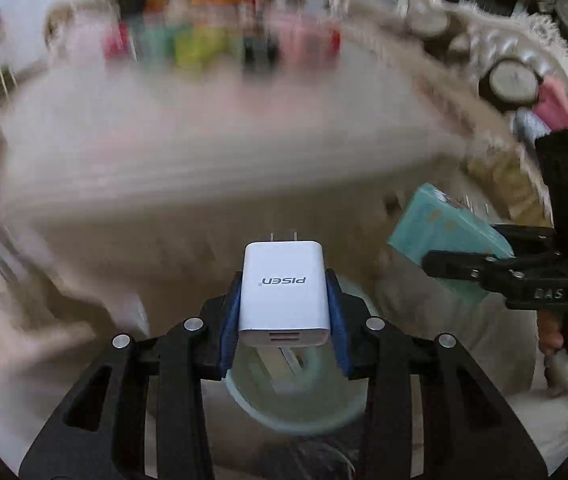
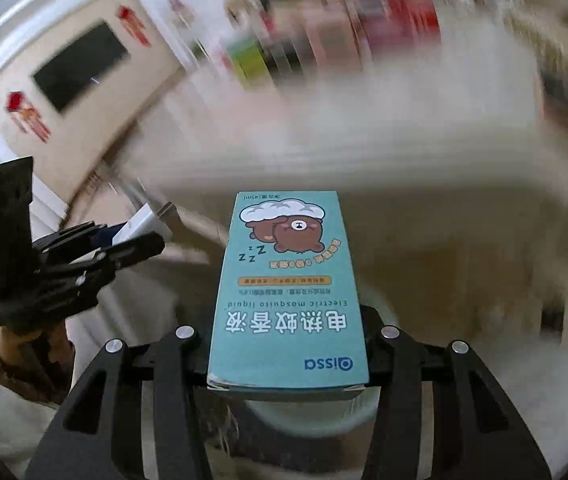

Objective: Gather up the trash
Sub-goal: 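Drop the charger and teal box into the wastebasket by opening both tools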

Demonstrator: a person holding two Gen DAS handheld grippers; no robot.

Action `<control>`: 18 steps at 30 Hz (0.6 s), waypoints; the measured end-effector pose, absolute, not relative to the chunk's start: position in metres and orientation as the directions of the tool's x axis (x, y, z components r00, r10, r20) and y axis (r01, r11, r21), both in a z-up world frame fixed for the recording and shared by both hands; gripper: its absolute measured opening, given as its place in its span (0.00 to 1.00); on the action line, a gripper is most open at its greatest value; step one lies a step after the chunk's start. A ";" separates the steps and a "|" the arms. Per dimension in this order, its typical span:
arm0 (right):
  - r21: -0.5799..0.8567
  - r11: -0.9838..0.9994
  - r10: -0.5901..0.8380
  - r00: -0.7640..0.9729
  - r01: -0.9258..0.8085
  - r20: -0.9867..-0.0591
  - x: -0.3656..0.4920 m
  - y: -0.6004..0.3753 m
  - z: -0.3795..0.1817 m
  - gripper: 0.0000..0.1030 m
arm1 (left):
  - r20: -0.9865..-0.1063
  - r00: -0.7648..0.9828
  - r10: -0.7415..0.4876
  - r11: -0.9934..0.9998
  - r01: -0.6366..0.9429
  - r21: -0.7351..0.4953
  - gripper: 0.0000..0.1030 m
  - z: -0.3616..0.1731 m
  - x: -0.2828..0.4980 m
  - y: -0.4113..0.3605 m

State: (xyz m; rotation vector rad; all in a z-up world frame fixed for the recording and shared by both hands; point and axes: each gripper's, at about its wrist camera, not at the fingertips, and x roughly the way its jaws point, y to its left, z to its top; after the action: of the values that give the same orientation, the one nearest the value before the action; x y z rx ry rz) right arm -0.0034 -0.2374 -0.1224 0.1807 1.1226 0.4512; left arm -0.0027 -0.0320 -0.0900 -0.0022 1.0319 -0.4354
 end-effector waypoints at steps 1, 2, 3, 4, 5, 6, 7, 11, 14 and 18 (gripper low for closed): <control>0.351 0.904 0.418 0.327 -0.244 -0.848 -0.002 -0.235 -0.138 0.44 | -0.858 0.375 -0.351 0.912 0.346 -0.222 0.37 -0.118 -0.003 -0.039; 0.336 0.912 0.397 0.299 -0.236 -0.867 0.000 -0.231 -0.154 0.44 | -0.877 0.340 -0.340 0.912 0.347 -0.219 0.37 -0.136 -0.003 -0.044; 0.324 0.917 0.382 0.281 -0.232 -0.880 0.001 -0.227 -0.165 0.44 | -0.894 0.306 -0.326 0.912 0.350 -0.213 0.37 -0.153 -0.003 -0.049; 0.314 0.921 0.370 0.260 -0.232 -0.892 0.003 -0.224 -0.177 0.44 | -0.909 0.277 -0.313 0.913 0.351 -0.207 0.37 -0.167 -0.002 -0.053; 0.298 0.925 0.353 0.247 -0.235 -0.902 0.005 -0.220 -0.187 0.44 | -0.920 0.247 -0.303 0.915 0.346 -0.208 0.37 -0.182 0.000 -0.056; 0.281 0.929 0.337 0.237 -0.240 -0.911 0.007 -0.216 -0.192 0.44 | -0.928 0.221 -0.299 0.915 0.343 -0.213 0.37 -0.190 0.002 -0.058; 0.260 0.932 0.318 0.228 -0.251 -0.920 0.009 -0.212 -0.198 0.44 | -0.936 0.202 -0.289 0.917 0.339 -0.210 0.38 -0.199 0.004 -0.059; 0.190 0.941 0.257 0.223 -0.280 -0.940 0.012 -0.199 -0.211 0.62 | -0.941 0.239 -0.238 0.933 0.325 -0.153 0.84 -0.204 0.005 -0.061; 0.151 0.944 0.228 0.250 -0.294 -0.941 0.007 -0.194 -0.212 0.69 | -0.934 0.277 -0.224 0.939 0.317 -0.131 0.86 -0.200 0.006 -0.061; 0.156 0.947 0.237 0.281 -0.281 -0.930 0.001 -0.199 -0.198 0.69 | -0.926 0.308 -0.219 0.946 0.300 -0.124 0.86 -0.191 0.008 -0.052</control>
State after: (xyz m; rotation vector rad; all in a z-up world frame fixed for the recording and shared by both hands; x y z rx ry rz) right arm 0.0014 -0.1990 -0.1976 -0.0413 1.2381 0.3475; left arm 0.0084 -0.0525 -0.1908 0.0762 1.2099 -0.3435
